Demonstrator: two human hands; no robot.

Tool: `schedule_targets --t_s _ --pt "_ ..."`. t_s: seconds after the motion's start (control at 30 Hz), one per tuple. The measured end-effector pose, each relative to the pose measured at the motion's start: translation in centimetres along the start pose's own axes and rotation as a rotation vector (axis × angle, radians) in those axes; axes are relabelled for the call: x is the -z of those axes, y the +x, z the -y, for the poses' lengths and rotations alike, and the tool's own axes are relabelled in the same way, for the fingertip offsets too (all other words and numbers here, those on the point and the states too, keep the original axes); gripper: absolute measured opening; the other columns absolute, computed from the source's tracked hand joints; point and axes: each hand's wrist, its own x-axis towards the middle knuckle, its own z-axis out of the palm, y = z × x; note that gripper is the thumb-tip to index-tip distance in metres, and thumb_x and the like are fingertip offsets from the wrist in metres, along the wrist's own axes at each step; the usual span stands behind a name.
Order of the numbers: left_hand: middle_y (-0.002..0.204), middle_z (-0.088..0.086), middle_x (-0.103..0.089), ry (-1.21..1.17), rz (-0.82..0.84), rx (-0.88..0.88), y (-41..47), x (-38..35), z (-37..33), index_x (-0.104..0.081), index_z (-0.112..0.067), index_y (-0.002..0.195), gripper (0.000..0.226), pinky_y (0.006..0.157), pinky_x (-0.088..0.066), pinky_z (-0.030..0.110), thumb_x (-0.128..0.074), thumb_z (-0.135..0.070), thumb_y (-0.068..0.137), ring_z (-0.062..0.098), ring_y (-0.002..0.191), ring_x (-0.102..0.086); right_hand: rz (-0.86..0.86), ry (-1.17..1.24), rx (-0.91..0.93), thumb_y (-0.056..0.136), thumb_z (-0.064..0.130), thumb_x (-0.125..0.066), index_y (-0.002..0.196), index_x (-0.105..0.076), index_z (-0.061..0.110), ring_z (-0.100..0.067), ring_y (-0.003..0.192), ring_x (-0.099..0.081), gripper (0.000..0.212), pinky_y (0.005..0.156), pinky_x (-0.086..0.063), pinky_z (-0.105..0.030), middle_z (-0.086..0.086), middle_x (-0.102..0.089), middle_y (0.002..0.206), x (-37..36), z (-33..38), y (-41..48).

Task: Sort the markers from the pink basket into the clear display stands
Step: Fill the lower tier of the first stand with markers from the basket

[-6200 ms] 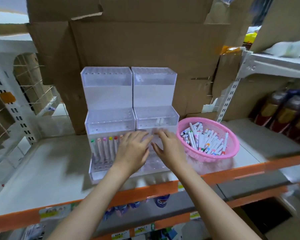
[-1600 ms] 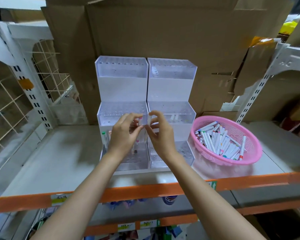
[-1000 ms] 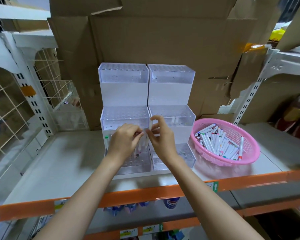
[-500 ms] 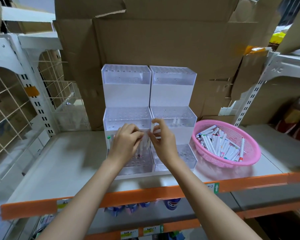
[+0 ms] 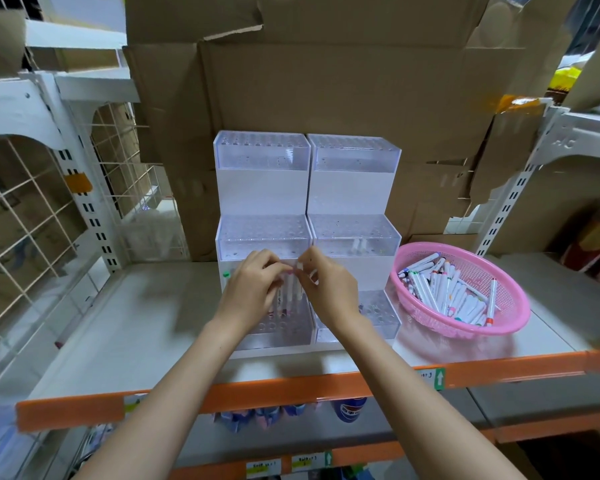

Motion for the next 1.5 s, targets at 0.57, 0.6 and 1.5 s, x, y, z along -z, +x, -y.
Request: schedule_targets --t_s 0.57,0.6,1.5 --pt "0.089 0.001 -0.056 0.068 -0.021 0.019 0.1 -0.6 -0.2 -0.069 -0.013 0.097 0.020 0.063 -0.048 0.035 -0.070 -0.007 0.078 0.022 0.081 -0.054 0.065 -0.154 -0.059 0.094 0.042 -0.054 0.100 -0.067 0.024 -0.020 0.090 -0.060 0.023 0.063 -0.041 -0.032 0.003 -0.064 0.096 0.4 0.2 0.9" --pt "0.089 0.000 -0.056 0.070 -0.021 0.021 0.1 -0.6 -0.1 -0.069 -0.013 0.097 0.019 0.063 -0.047 0.034 -0.070 -0.007 0.078 0.021 0.081 -0.053 0.075 -0.170 -0.062 0.095 0.043 -0.053 0.100 -0.066 0.023 -0.020 0.090 -0.060 0.025 0.062 -0.038 -0.031 0.002 -0.064 0.097 0.4 0.4 1.0" --pt "0.089 0.005 -0.062 0.211 0.139 -0.153 5.0 -10.0 -11.4 -0.064 -0.013 0.090 0.029 0.065 -0.049 0.037 -0.042 -0.032 0.082 0.027 0.082 -0.060 -0.031 -0.226 -0.227 0.091 0.037 -0.056 0.118 -0.061 0.030 -0.018 0.101 -0.059 0.028 0.071 -0.046 -0.032 0.004 -0.065 0.106 11.2 -9.5 -3.4"
